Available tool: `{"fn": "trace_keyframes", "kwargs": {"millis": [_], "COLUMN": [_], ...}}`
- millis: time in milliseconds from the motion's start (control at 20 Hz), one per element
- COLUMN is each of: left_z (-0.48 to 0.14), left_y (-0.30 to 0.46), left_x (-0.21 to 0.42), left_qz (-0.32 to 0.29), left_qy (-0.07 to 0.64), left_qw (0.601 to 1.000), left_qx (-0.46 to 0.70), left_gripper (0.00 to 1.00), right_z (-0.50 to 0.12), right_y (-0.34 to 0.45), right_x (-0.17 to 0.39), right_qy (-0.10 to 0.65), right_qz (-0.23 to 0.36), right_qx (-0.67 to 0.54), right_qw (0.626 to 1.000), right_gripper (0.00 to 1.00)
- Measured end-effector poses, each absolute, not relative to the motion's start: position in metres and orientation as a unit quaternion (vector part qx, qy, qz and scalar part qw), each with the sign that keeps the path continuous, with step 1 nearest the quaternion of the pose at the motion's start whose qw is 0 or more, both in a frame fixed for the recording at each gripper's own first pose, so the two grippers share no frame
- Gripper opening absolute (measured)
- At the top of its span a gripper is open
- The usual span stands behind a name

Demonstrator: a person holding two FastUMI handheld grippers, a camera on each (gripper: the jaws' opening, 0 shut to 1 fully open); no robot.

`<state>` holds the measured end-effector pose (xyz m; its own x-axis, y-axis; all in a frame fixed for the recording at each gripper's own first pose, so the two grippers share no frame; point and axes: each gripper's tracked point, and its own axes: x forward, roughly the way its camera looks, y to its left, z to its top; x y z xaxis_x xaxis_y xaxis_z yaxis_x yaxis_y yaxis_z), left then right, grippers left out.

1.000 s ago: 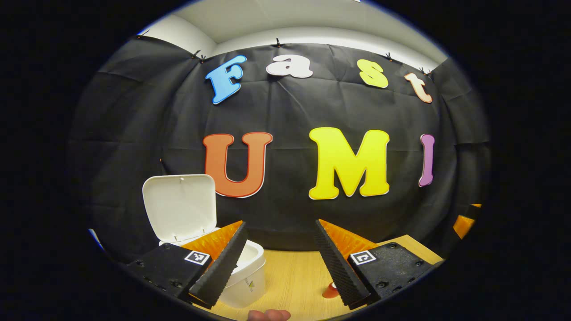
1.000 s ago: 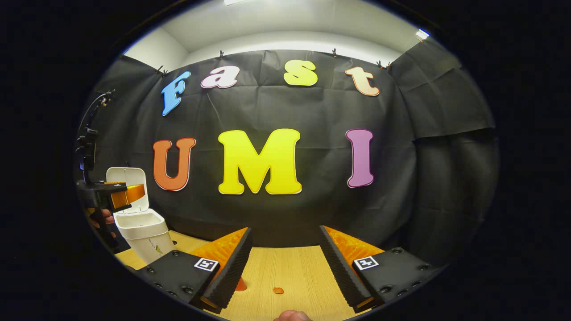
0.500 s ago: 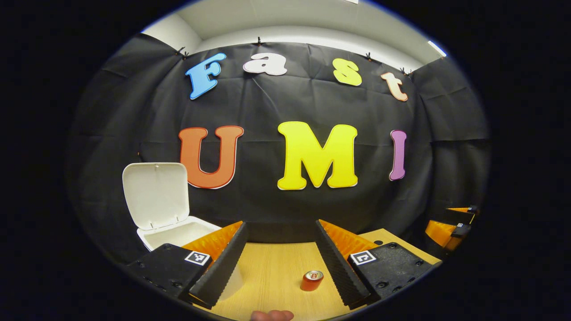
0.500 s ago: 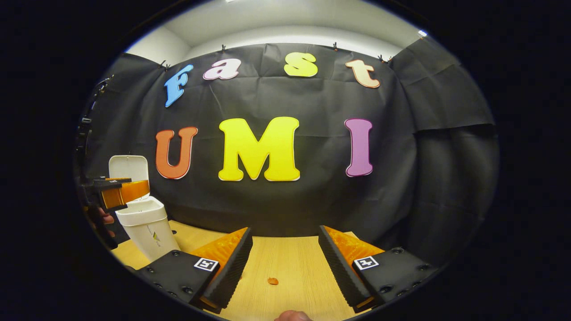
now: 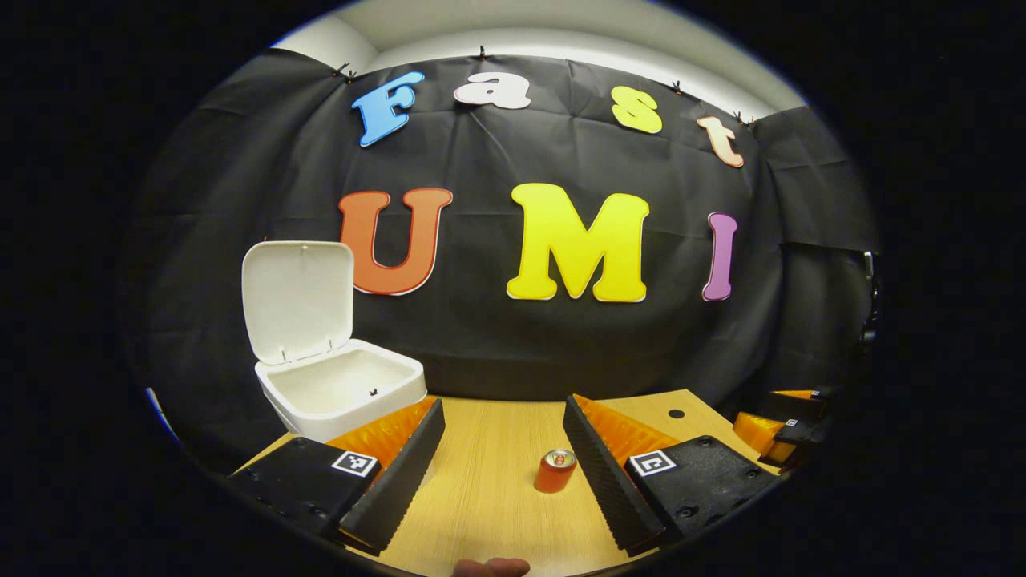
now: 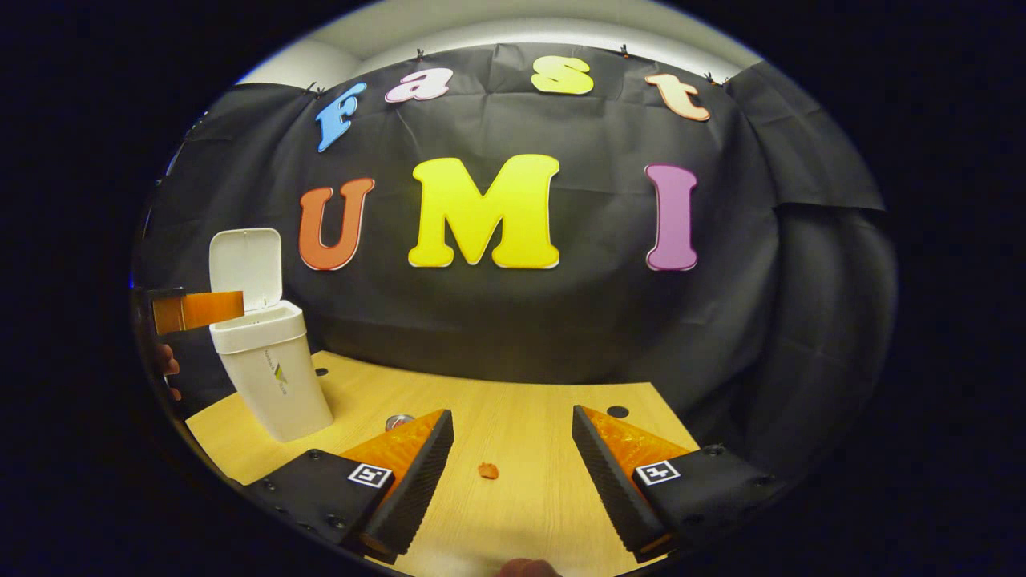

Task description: Press the lid of the desktop garbage bin to open it, pick up the crumpled paper on the desktop and throw it into the bin, then pick up the pop can on the desktop and drop it into the bin, and finally close the garbage bin lid.

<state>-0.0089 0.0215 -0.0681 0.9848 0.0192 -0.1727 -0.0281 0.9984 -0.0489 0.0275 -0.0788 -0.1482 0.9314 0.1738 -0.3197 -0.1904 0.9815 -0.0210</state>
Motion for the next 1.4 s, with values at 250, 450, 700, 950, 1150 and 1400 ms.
{"fn": "trace_keyframes", "kwargs": {"millis": [250,450,700,950,1150,1400], "left_z": [-0.076,-0.082,-0.087,-0.089,-0.092,-0.089], "left_y": [0.026,0.026,0.034,0.054,0.067,0.081], "left_x": [-0.026,-0.038,-0.052,-0.068,-0.079,-0.091], "left_qz": [0.037,0.054,0.078,0.118,0.150,0.174], "left_qy": [0.111,0.124,0.136,0.150,0.161,0.164], "left_qw": [0.993,0.990,0.987,0.981,0.975,0.971], "left_qx": [-0.021,-0.031,-0.018,-0.013,-0.004,0.006], "left_gripper": [0.98,0.98,0.98,0.98,0.98,0.98], "right_z": [-0.216,-0.252,-0.305,-0.365,-0.396,-0.422], "right_y": [-0.066,-0.061,-0.054,-0.045,-0.040,-0.030], "right_x": [0.042,0.060,0.097,0.116,0.134,0.140], "right_qy": [0.221,0.250,0.302,0.360,0.369,0.384], "right_qz": [0.129,0.148,0.161,0.164,0.170,0.182], "right_qx": [-0.030,-0.038,-0.041,-0.058,-0.082,-0.098], "right_qw": [0.966,0.956,0.939,0.917,0.910,0.900], "right_gripper": [0.94,0.94,0.94,0.94,0.94,0.94]}}
